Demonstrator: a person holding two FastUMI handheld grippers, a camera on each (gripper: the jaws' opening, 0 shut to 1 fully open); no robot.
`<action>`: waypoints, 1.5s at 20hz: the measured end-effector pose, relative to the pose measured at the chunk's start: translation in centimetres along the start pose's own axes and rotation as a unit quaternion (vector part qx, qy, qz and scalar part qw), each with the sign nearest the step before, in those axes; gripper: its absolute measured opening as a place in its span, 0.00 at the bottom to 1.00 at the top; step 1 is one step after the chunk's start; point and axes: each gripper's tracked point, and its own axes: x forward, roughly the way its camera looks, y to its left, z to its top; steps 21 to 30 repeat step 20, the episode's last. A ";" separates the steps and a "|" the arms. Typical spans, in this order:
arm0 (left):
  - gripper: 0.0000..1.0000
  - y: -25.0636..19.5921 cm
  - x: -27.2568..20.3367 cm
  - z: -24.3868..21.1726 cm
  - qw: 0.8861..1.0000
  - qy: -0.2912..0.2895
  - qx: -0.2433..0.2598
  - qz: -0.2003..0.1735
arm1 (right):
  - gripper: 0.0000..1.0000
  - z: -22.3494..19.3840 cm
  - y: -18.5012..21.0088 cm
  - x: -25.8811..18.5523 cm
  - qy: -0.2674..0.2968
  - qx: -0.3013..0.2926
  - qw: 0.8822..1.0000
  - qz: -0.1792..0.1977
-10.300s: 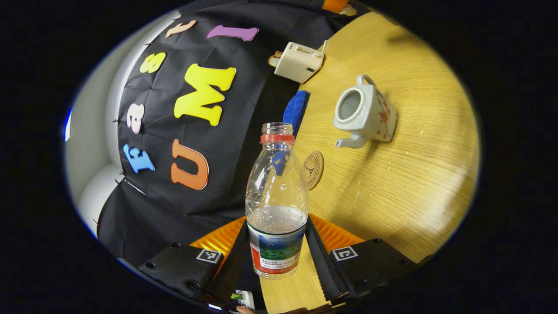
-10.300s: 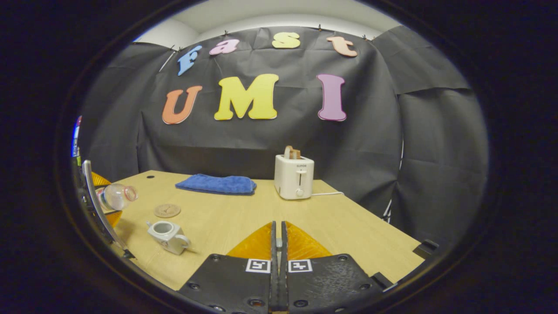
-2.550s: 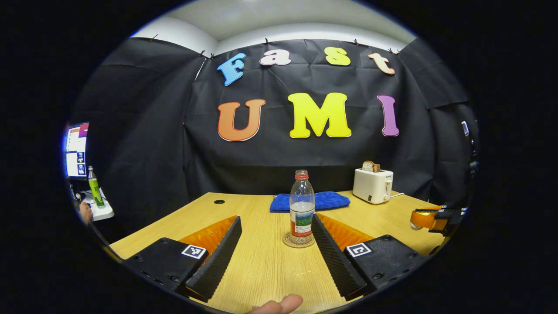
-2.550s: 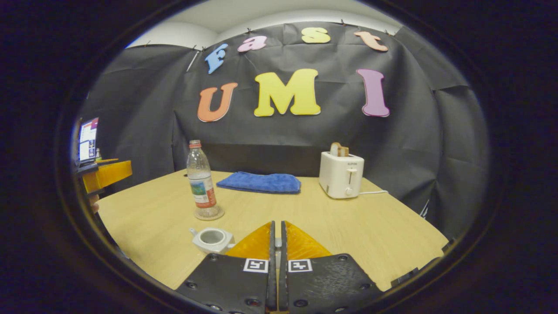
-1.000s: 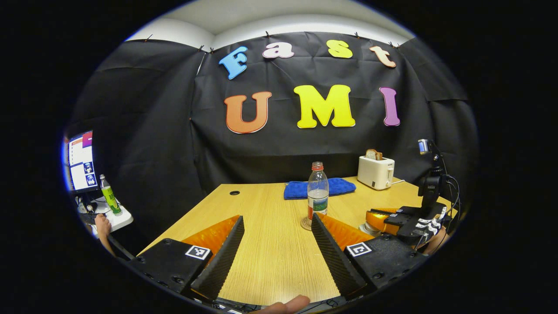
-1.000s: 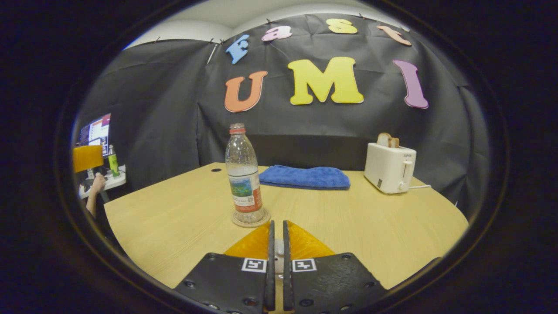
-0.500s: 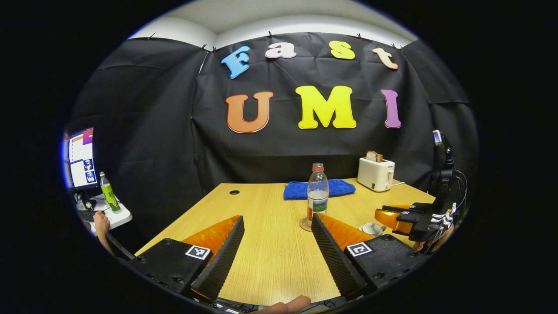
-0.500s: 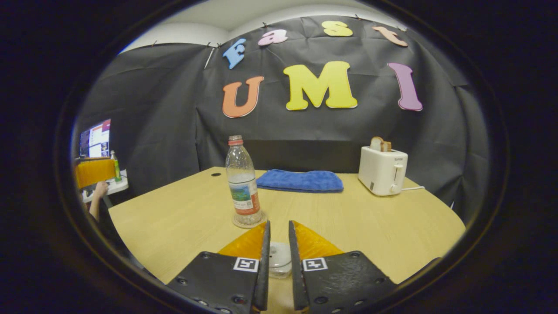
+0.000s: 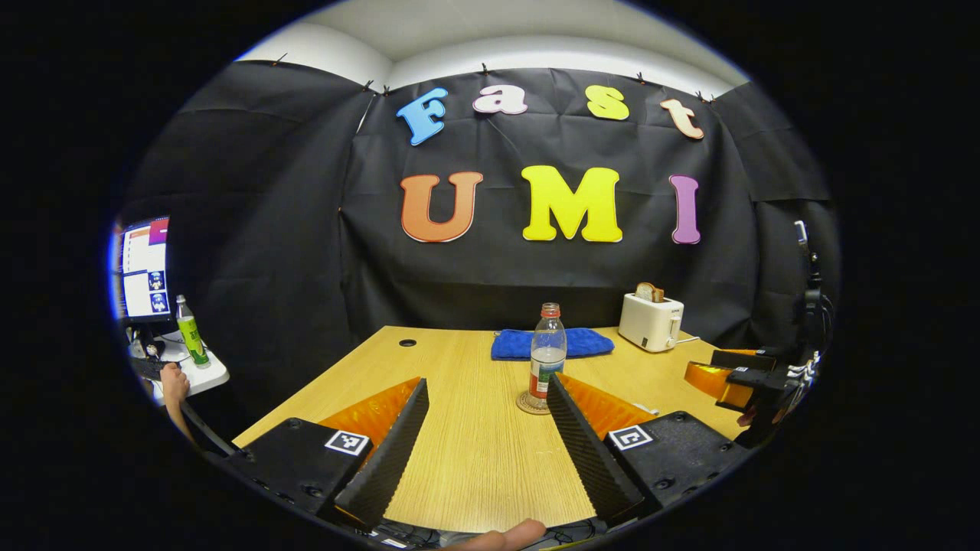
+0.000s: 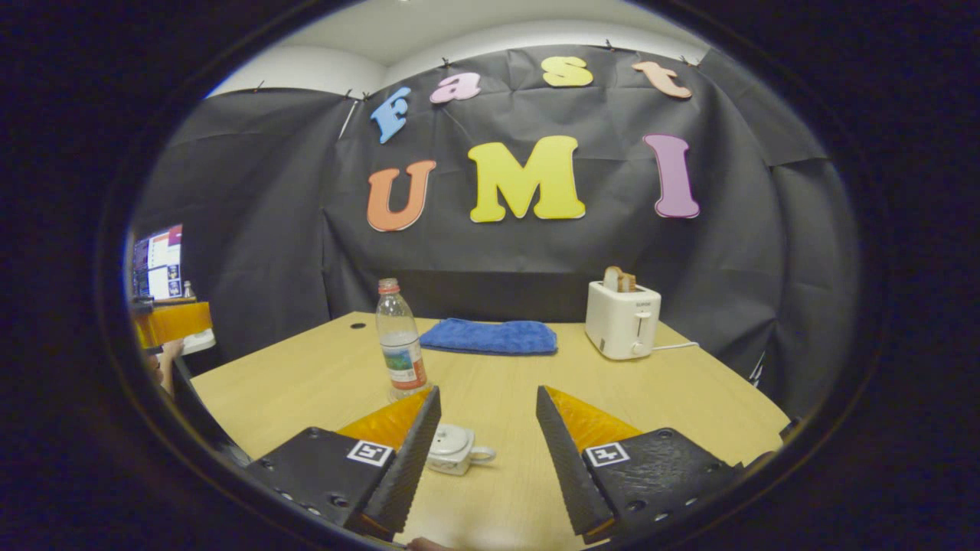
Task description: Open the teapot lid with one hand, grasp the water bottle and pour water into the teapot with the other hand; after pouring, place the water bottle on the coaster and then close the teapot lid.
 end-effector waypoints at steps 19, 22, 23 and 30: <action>0.99 -4.8 -0.4 0.5 1.000 -0.016 -0.002 0.000 | 0.94 2.8 -8.5 -8.7 -0.056 0.007 0.997 -0.042; 0.99 -5.2 -0.4 0.3 1.000 -0.015 0.001 -0.003 | 0.94 2.7 -8.7 -8.8 -0.055 0.004 0.998 -0.044; 0.99 -5.2 -0.4 0.3 1.000 -0.015 0.001 -0.003 | 0.94 2.7 -8.7 -8.8 -0.055 0.004 0.998 -0.044; 0.99 -5.2 -0.4 0.3 1.000 -0.015 0.001 -0.003 | 0.94 2.7 -8.7 -8.8 -0.055 0.004 0.998 -0.044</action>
